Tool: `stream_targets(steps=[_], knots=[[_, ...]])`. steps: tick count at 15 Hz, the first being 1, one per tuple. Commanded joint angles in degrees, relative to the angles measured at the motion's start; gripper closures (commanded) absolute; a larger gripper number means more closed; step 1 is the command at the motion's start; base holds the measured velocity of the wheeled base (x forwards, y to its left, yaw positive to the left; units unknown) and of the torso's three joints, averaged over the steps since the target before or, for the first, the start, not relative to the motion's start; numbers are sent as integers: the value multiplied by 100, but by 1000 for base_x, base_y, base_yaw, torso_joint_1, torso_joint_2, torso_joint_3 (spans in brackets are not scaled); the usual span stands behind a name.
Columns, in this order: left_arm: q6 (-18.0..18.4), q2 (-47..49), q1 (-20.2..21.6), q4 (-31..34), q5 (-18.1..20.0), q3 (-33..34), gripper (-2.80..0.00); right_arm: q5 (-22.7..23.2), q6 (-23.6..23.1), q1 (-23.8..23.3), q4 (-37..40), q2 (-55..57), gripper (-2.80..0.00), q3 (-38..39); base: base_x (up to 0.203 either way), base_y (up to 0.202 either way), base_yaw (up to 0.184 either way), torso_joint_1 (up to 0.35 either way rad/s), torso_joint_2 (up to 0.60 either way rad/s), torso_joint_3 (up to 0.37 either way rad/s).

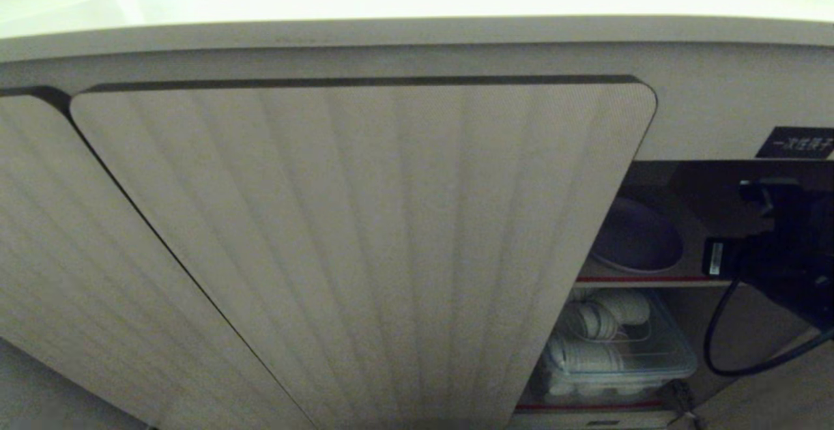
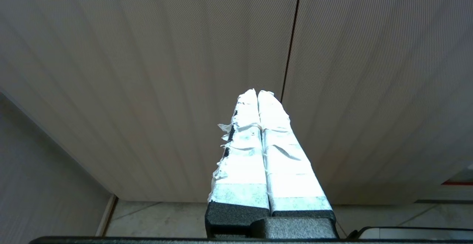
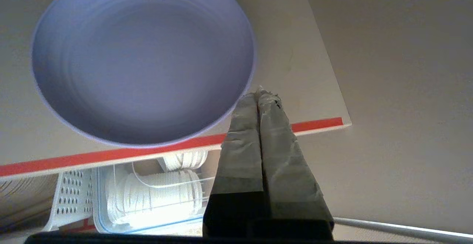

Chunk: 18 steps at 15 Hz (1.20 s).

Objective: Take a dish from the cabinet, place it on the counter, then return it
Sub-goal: Close the cabinet door

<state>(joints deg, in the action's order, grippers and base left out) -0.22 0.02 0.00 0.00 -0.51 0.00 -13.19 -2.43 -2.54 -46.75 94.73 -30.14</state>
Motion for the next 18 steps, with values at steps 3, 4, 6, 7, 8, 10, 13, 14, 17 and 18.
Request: stream_targets(steps=[3, 4, 6, 7, 8, 10, 13, 14, 17, 18], knots=[[-4, -2, 0, 0, -5, 0, 0, 10, 6, 7, -6, -191, 0, 148, 0, 0, 0, 0, 0, 0], [-4, -2, 0, 0, -2, 0, 0, 66, -7, 29, 20, -284, 0, 241, 0, 0, 0, 0, 0, 0], [-4, -2, 0, 0, -2, 0, 0, 225, -20, 91, 23, -522, 0, 488, 0, 0, 0, 0, 0, 0], [-4, -2, 0, 0, -2, 0, 0, 285, -21, 119, 19, -652, 0, 645, 0, 0, 0, 0, 0, 0], [-4, -2, 0, 0, -2, 0, 0, 345, -24, 153, 23, -775, 0, 777, 0, 0, 0, 0, 0, 0], [-4, -2, 0, 0, -8, 0, 0, 417, -24, 262, 41, -1058, 0, 1023, 0, 0, 0, 0, 0, 0], [-4, -2, 0, 0, -2, 0, 0, 510, -105, 401, 66, -1652, 0, 1460, 0, 0, 0, 0, 0, 0], [-4, -2, 0, 0, -2, 0, 0, 614, -156, 412, 68, -1859, 0, 1624, 0, 0, 0, 0, 0, 0], [-4, -2, 0, 0, -2, 0, 0, 838, -255, 420, 151, -2555, 0, 2113, 0, 0, 0, 0, 0, 0], [-4, -2, 0, 0, -2, 0, 0, 888, -265, 420, 303, -2856, 0, 2234, 0, 0, 0, 0, 0, 0]])
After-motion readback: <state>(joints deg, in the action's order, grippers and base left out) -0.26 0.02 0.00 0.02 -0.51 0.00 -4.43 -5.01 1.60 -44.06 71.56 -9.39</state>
